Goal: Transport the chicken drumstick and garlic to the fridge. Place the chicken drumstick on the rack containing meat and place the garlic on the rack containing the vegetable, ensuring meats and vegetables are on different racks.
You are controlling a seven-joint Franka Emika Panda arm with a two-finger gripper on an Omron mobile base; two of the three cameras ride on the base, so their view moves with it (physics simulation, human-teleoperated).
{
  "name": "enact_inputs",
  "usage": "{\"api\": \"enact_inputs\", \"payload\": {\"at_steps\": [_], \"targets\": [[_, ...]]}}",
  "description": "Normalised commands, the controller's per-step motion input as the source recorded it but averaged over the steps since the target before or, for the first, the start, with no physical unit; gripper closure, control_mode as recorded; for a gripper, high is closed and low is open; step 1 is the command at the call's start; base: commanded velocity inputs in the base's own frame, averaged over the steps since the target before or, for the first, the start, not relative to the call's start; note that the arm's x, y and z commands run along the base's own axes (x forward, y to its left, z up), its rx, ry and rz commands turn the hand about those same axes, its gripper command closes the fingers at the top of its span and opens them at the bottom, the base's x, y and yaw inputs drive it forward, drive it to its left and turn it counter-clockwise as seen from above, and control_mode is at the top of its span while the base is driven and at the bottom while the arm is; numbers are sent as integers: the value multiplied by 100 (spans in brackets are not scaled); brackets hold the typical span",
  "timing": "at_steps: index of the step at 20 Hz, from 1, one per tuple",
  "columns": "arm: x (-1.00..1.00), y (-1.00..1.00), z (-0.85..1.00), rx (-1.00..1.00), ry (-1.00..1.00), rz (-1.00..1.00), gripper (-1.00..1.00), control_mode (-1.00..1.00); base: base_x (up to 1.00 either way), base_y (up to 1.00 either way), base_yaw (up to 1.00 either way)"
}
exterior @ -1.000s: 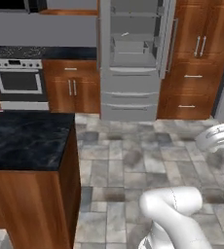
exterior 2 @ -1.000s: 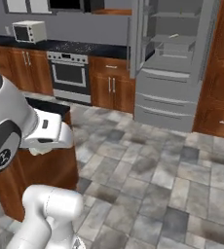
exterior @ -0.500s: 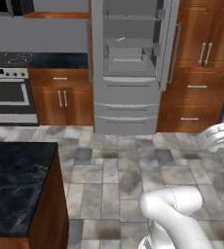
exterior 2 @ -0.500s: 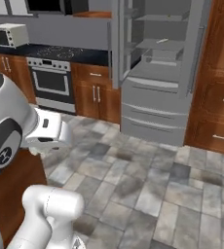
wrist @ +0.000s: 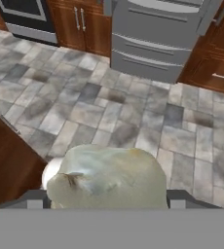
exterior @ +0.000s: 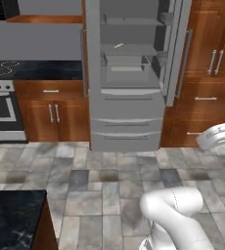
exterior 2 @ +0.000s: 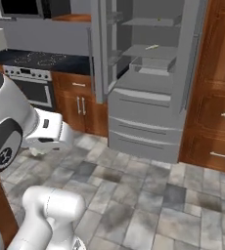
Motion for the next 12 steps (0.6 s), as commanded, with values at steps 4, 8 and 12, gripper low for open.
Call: {"api": "enact_inputs", "payload": {"at_steps": [4,8,12], "targets": [[0,0,0,0,0,0,100,100,100,21,-14],[0,0,0,0,0,0,100,100,100,26,-16],[0,0,0,0,0,0,100,100,100,39,-20]]}}
